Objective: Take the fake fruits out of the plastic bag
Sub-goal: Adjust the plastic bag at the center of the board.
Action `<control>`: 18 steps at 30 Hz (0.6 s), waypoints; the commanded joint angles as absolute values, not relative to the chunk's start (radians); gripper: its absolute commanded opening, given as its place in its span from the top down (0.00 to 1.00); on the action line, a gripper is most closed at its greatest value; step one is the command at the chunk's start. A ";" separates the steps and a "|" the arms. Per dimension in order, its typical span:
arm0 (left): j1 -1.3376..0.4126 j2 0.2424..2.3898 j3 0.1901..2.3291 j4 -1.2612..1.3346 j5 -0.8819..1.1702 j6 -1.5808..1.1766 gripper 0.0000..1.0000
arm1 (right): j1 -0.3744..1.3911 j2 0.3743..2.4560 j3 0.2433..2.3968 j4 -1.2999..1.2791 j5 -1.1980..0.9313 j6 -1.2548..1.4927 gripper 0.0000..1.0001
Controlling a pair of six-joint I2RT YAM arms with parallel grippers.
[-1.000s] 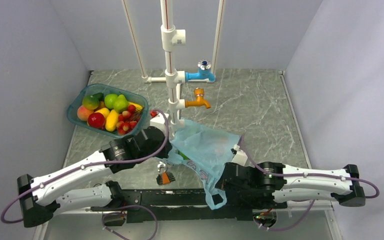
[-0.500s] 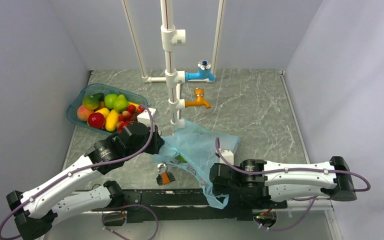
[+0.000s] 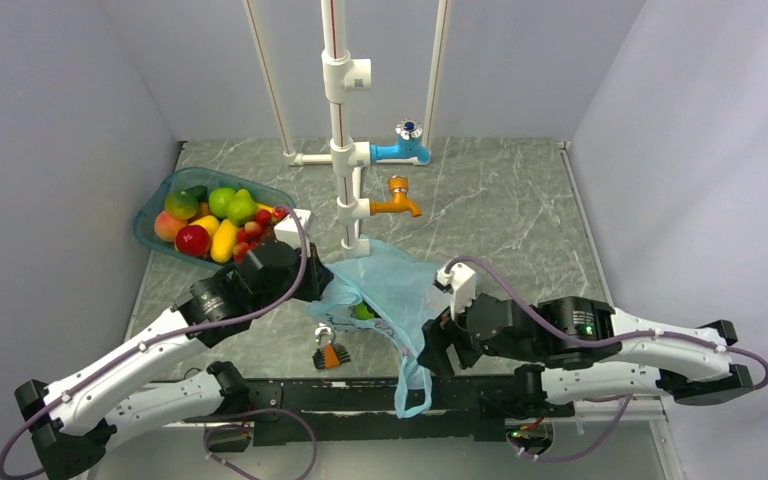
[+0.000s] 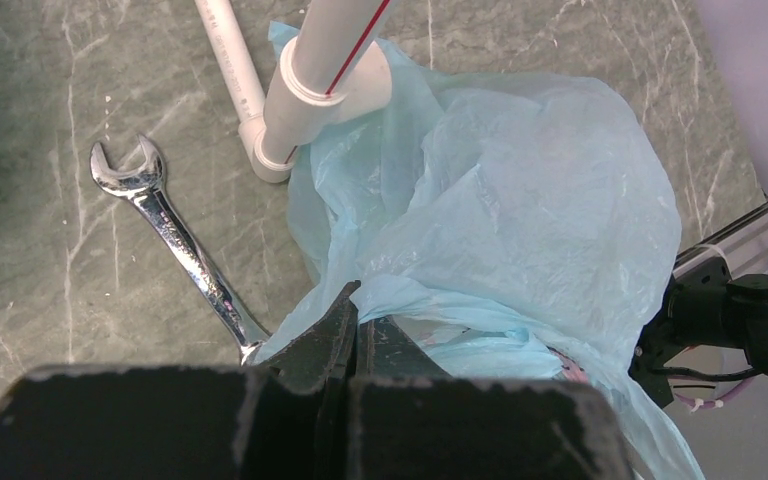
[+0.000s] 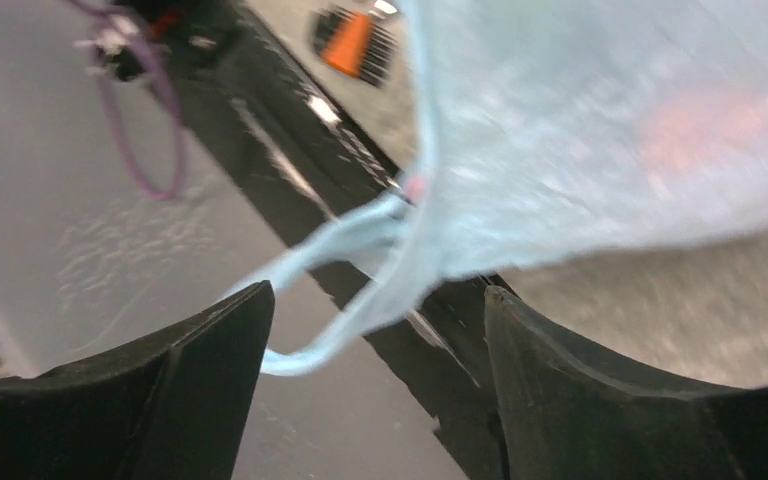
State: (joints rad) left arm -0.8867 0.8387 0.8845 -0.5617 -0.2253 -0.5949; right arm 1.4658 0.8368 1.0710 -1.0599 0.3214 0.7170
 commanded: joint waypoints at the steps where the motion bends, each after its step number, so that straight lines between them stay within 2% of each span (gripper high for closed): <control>1: -0.882 0.849 0.904 -0.509 -0.215 -0.587 1.00 | 1.478 0.905 1.098 -0.709 0.155 0.385 0.28; 2: -0.882 0.853 0.907 -0.508 -0.208 -0.588 1.00 | 1.479 0.942 1.097 -0.661 0.145 0.348 0.38; 3: -0.882 0.858 0.912 -0.509 -0.202 -0.589 1.00 | 1.480 0.992 1.106 -0.624 0.141 0.316 0.56; 4: -0.883 0.861 0.917 -0.511 -0.195 -0.591 1.00 | 1.480 1.044 1.120 -0.603 0.144 0.283 0.66; 6: -0.882 0.860 0.927 -0.513 -0.180 -0.594 1.00 | 1.480 1.124 1.121 -0.545 0.187 0.241 0.77; 9: -0.883 0.841 0.927 -0.502 -0.180 -0.605 1.00 | 1.480 1.203 1.053 -0.409 0.312 0.165 0.87; 11: -0.882 0.828 0.927 -0.494 -0.173 -0.608 1.00 | 1.481 1.251 0.998 -0.317 0.446 0.142 1.00; 15: -0.882 0.824 0.922 -0.476 -0.155 -0.613 1.00 | 1.480 1.312 0.935 -0.218 0.694 0.126 1.00; 18: -0.882 0.834 0.914 -0.481 -0.146 -0.625 1.00 | 1.479 1.321 0.912 -0.194 0.804 0.122 1.00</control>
